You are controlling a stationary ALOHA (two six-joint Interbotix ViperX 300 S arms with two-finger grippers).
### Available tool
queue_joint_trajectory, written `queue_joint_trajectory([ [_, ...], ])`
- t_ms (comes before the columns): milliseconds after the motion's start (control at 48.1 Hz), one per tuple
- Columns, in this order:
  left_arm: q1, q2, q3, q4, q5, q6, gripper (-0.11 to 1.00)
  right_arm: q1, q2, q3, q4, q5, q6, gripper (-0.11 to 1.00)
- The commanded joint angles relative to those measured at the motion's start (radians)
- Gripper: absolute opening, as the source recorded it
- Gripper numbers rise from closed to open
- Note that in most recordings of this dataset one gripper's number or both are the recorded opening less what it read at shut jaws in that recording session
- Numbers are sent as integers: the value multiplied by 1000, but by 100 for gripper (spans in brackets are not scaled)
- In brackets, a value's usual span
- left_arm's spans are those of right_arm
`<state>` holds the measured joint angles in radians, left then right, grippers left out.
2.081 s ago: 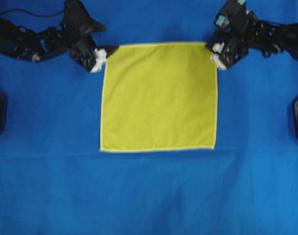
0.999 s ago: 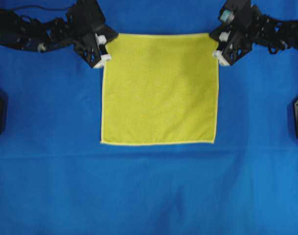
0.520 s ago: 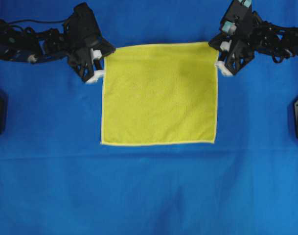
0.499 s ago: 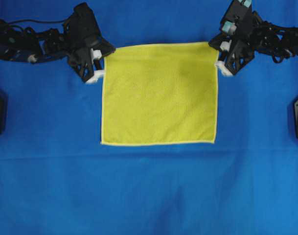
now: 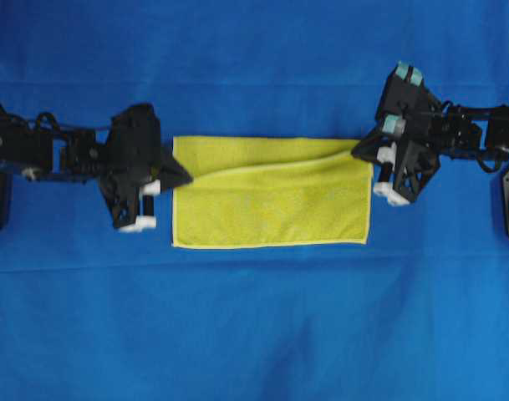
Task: Fold the yellow towel.
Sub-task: 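Pull both top corners down toward the bottom edge, folding in half, then open both grippers and lift them off the folded towel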
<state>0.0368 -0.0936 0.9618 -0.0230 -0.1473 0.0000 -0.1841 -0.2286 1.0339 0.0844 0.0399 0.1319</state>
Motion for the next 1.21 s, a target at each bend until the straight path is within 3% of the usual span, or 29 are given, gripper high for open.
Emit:
queue_joint_trajectory([
  [0, -41, -8, -12, -2, -3, -23, 2, 49, -14, -2, 5, 0, 35, 2],
  [250, -115, 9, -21, -2, -11, -95, 2, 124, -14, 5, 6, 12, 117, 3],
  [687, -158, 43, -29, -2, -18, -112, 3, 175, 2, 0, 12, 15, 133, 3],
  [749, -163, 41, -28, -3, -17, -126, 12, 195, 6, -5, 20, 15, 140, 4],
  [957, -206, 32, -25, -2, -11, -150, 71, 265, 6, -2, 26, 26, 169, 60],
  [999, -207, 31, -26, -2, -9, -152, 73, 265, 2, 2, 26, 28, 175, 66],
  [1103, -209, 11, -25, -2, 0, -152, 67, 265, -12, 6, 25, 28, 176, 60],
  [1186, -207, -15, -20, -3, 21, -140, 62, 264, -37, 9, 18, 28, 175, 61],
])
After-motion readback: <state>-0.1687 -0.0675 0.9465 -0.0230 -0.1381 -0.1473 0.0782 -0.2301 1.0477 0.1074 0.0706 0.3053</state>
